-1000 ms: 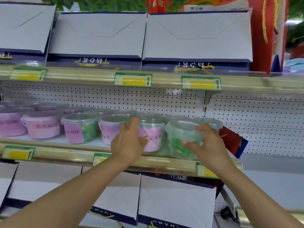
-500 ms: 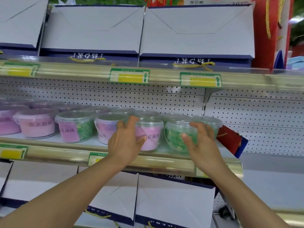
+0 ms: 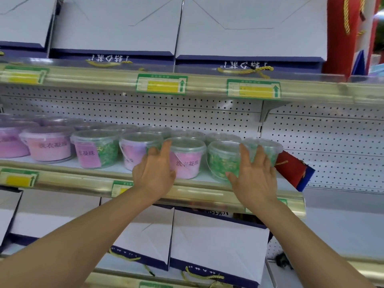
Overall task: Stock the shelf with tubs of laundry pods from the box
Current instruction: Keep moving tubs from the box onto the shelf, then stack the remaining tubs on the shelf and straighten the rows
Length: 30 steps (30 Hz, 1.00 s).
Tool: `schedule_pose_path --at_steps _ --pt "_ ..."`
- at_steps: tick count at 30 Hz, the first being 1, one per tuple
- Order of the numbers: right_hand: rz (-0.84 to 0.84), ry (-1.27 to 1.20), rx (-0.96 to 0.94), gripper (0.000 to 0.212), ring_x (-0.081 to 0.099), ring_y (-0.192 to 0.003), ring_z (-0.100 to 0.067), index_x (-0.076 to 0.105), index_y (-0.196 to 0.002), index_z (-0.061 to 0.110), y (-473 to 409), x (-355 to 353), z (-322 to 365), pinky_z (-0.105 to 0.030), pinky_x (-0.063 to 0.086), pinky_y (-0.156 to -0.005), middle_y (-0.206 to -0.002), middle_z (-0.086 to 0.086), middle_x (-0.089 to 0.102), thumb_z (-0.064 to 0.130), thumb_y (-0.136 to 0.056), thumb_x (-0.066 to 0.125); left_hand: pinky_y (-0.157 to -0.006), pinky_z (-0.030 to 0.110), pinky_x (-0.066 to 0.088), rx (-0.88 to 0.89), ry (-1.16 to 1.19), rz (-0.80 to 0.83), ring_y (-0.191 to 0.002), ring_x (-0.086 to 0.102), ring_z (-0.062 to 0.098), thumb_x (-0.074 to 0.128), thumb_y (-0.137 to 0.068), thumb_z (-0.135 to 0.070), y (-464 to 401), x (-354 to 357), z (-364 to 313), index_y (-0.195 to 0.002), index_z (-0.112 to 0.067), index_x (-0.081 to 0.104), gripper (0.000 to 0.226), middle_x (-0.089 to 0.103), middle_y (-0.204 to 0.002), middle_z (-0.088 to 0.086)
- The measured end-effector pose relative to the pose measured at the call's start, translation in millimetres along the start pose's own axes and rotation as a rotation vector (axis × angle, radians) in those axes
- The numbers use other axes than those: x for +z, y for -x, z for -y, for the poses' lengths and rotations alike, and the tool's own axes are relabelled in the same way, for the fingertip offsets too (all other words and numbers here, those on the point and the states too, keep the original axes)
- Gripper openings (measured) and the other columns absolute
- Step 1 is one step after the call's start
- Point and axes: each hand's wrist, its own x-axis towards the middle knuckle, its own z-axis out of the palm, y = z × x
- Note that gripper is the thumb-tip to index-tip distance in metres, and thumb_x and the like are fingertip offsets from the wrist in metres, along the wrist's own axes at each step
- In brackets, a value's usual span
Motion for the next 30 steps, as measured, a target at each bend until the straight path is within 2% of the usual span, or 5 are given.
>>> schedule_pose_path --at_steps 2,8,14,23,30 --pt "-0.076 -0.003 -0.091 0.079 0.015 -0.14 -0.04 0.015 -0.148 0.016 13.5 -5.4 3.7 -0.049 0.02 -0.112 -0.152 -0.024 0.011 0.039 -0.087 0.059 -0.067 0.036 0.04 0.004 -0.027 -0.004 -0.113 0.048 0.03 0.063 -0.084 -0.026 10.2 -6.9 3.1 -0.143 -0.028 0.015 0.077 0.041 -0.13 0.009" --pt "-0.184 -0.187 -0.389 0.053 0.05 -0.118 -0.041 0.052 -0.123 0.002 65.2 -3.4 24.5 -0.046 0.043 -0.097 -0.129 -0.023 0.05 0.013 -0.075 0.072 -0.079 0.035 0.043 0.123 -0.013 -0.003 -0.116 0.045 0.025 0.061 -0.085 -0.029 59.4 -25.6 24.5 -0.135 -0.022 0.036 0.056 0.047 -0.13 0.004" --pt "0.11 -0.224 -0.458 0.038 0.061 -0.096 -0.034 0.059 -0.116 0.006 138.8 38.1 61.3 -0.034 0.051 -0.072 -0.118 -0.014 0.058 0.015 -0.08 0.069 -0.082 0.032 0.045 0.085 0.055 0.275 -0.112 0.05 0.018 0.055 -0.09 -0.033 132.7 -5.2 73.3 -0.127 -0.025 0.042 0.041 0.054 -0.124 -0.005" --pt "0.634 -0.086 -0.259 0.044 0.048 -0.12 -0.028 0.038 -0.134 0.019 257.5 129.3 118.2 -0.037 0.043 -0.089 -0.136 -0.004 0.042 0.03 -0.093 0.048 -0.083 0.033 0.047 -0.057 0.133 0.606 -0.107 0.054 0.017 0.055 -0.088 -0.033 240.6 50.7 191.4 -0.118 -0.024 0.047 0.032 0.059 -0.112 -0.006" --pt "0.841 -0.051 -0.151 0.04 0.051 -0.116 -0.028 0.042 -0.13 0.018 349.2 200.0 141.3 -0.036 0.044 -0.088 -0.129 -0.005 0.048 0.028 -0.092 0.05 -0.085 0.035 0.048 -0.179 0.142 0.771 -0.107 0.057 0.022 0.056 -0.087 -0.03 333.7 101.1 283.4 -0.112 -0.023 0.051 0.027 0.063 -0.108 -0.003"
